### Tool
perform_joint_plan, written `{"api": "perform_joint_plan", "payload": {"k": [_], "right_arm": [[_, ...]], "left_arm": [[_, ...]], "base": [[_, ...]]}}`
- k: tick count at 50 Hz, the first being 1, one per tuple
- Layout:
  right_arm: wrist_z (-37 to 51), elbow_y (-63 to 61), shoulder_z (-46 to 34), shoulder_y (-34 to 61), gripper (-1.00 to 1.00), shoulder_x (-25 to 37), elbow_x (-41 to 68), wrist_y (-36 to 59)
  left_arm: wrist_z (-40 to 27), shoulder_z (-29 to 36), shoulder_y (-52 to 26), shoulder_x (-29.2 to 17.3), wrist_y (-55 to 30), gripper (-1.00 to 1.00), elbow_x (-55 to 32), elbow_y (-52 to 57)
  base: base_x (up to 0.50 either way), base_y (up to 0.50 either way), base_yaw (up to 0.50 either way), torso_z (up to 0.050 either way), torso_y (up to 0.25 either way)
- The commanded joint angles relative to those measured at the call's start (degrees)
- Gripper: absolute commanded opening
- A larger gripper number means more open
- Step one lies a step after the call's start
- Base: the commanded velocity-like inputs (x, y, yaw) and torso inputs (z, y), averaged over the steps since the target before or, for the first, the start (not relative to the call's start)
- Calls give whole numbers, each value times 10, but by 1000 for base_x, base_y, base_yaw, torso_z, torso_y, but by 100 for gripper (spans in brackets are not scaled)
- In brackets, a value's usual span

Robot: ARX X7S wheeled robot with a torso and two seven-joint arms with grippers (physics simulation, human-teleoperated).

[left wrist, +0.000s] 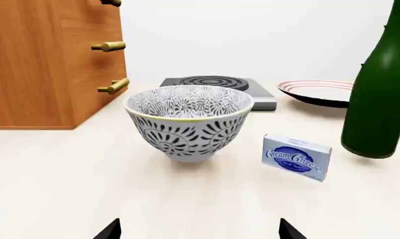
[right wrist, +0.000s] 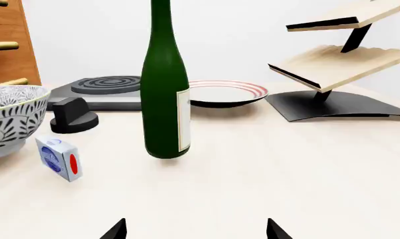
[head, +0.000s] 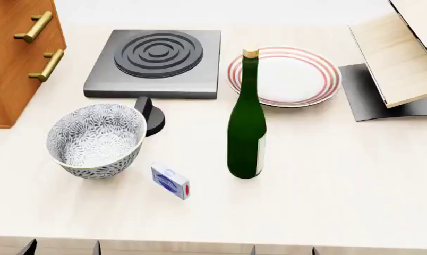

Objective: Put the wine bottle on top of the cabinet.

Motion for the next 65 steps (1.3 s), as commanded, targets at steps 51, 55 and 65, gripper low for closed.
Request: {"api": "perform_joint_plan", "payload": {"k": [51,55,65], "right_arm": [[46,-95,-56,-17,100,48,35,53],[50,-148,-60,-22,100,53,39,79],[55,-330,-85,-21,100,66,47,185]], "left_arm": [[-52,71,25,-52,-47,100,13,99],[-53,76,30,-55,-73,100,12,150],[-52,96,30,-66,-164,100,17,310]], "base": [[0,0,0,0,0],[0,0,0,0,0],[0,0,0,0,0]]}}
